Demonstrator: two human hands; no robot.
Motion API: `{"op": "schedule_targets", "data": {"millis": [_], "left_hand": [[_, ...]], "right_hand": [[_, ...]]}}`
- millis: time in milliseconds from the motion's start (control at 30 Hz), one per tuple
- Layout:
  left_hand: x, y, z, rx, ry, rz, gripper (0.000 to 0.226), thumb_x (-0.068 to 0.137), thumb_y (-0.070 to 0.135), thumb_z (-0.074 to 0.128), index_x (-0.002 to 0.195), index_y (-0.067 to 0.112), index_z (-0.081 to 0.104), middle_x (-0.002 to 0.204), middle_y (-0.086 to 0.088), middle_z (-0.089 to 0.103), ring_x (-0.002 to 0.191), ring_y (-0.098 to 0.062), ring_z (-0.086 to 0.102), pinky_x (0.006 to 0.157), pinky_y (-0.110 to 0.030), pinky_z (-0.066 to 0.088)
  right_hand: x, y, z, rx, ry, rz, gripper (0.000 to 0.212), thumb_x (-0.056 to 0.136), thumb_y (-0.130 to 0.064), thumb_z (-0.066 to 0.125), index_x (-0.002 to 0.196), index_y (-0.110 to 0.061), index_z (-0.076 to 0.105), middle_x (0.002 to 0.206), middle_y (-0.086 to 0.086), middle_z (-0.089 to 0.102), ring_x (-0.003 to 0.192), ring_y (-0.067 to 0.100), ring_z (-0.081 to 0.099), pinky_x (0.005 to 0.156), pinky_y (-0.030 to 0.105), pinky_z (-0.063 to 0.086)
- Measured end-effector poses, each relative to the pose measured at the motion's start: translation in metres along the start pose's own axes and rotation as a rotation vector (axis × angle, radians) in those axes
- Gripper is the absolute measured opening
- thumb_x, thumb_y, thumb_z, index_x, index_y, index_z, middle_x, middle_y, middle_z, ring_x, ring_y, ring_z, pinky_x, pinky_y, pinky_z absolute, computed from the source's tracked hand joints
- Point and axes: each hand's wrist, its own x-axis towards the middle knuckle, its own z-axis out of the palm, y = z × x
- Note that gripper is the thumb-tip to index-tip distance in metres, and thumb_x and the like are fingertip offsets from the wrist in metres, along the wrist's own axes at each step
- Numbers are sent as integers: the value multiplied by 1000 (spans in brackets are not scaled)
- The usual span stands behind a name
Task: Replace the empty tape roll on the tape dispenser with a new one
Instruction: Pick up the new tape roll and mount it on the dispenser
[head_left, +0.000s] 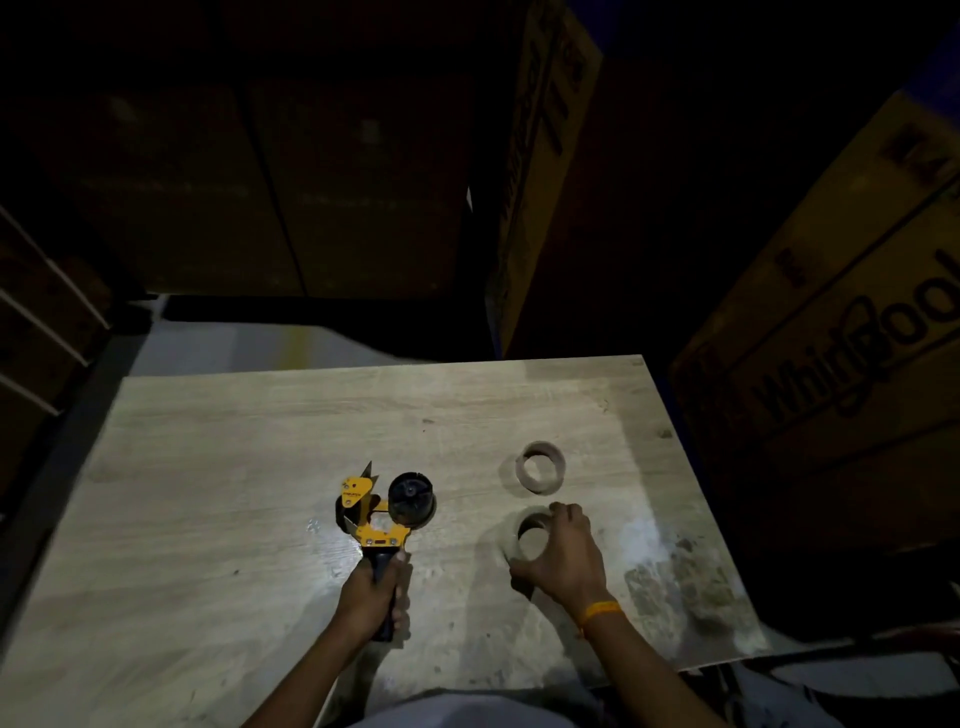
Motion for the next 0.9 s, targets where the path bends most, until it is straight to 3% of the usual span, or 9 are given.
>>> {"op": "schedule_targets", "data": {"millis": [167,300,400,567,733,900], "left_hand": [[0,-5,3,-92,-32,-28,38,103,36,64,91,1,58,61,-11,61,45,-26,57,47,-32,52],[8,-13,3,-114,-82,-27,48,104,37,61,94,-10,56,62,-17,61,48,-29,60,51,-38,57],[13,-21,3,-137,-105,-40,56,106,37,58,110,-18,49,68,-22,60,52,-32,61,54,-44,58],[16,-28,4,-165,-91,-71,44,107,32,56,121,-9,47,71,-19,59,57,-29,59,54,-38,54],[15,-30,8,-307,-87,-123,22,106,22,59,111,5,47,68,-10,49,53,-22,47,50,-33,42],[17,-33,8,-318,-83,-132,26,103,25,62,118,6,51,72,-12,55,53,-23,51,53,-34,44]], "right_hand": [[-9,-28,0,94,38,-157,74,58,-63,80,118,-31,50,114,-11,48,112,13,52,78,25,53],[2,-60,0,107,53,-243,84,63,-65,79,132,-28,49,128,-4,51,118,15,53,87,31,56],[15,-85,2,79,40,-280,92,64,-67,78,138,-22,48,130,-1,50,120,17,53,91,33,55],[34,-132,14,-19,-10,-329,88,62,-69,75,131,-19,52,123,2,52,115,22,54,85,35,56],[43,-165,34,-124,-132,-331,86,64,-67,76,127,-14,52,122,7,51,115,28,54,83,40,57],[50,-178,42,-182,-175,-300,92,67,-66,80,132,-7,54,127,13,52,116,32,55,87,41,57]]}}
